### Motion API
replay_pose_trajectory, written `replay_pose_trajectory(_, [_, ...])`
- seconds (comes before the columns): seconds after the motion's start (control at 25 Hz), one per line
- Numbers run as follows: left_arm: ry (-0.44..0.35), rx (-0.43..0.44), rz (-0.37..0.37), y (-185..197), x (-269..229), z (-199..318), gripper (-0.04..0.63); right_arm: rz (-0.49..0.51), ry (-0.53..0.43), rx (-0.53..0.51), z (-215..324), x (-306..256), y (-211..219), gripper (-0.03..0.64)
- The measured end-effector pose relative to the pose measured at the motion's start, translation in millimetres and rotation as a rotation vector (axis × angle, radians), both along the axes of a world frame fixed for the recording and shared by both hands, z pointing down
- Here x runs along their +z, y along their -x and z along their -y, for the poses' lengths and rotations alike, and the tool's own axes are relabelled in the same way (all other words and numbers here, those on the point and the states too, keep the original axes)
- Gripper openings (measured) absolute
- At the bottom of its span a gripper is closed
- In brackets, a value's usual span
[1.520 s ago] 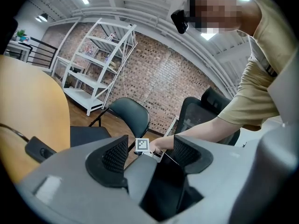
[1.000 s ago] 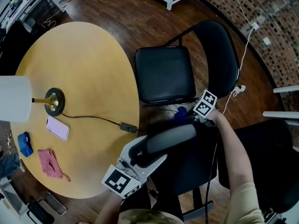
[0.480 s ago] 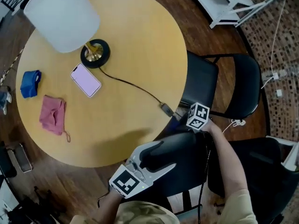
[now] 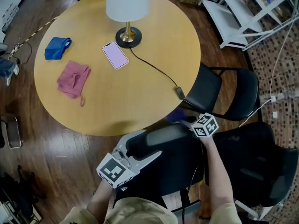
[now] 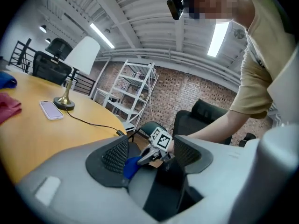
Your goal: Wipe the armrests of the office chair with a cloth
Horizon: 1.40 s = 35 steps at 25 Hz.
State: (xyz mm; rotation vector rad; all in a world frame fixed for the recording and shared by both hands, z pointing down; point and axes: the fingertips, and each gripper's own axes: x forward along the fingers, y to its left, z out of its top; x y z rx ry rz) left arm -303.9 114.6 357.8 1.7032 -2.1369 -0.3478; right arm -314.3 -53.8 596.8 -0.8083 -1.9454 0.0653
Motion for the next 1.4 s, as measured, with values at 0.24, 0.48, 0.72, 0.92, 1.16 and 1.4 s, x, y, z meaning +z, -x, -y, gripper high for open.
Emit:
replay_pose_trajectory(0.24, [0.101, -0.070, 0.111, -37, -4, -50, 0.295, 0.305, 0.140, 0.594, -22, -61, -76, 0.021])
replay_pose_trajectory(0.48, [0.146, -0.101, 0.130, -70, -12, -84, 0.287, 0.276, 0.462, 0.846, -134, -25, -149, 0.025])
replay_pose_trajectory(0.72, [0.118, -0.096, 0.113, -79, 21, -110, 0.287, 0.137, 0.548, 0.908, -194, 68, -149, 0.025])
replay_pose_trajectory(0.92, [0.101, 0.004, 0.102, -89, 73, -129, 0.287, 0.100, 0.602, 1.058, -208, 128, -131, 0.025])
replay_pose_trajectory(1.16, [0.112, 0.182, 0.178, -99, 122, -150, 0.287, 0.245, 0.673, 1.273, -152, 146, -100, 0.025])
replay_pose_trajectory(1.4, [0.110, 0.220, 0.231, -97, 135, -148, 0.287, 0.286, 0.666, 1.438, -101, 171, -74, 0.025])
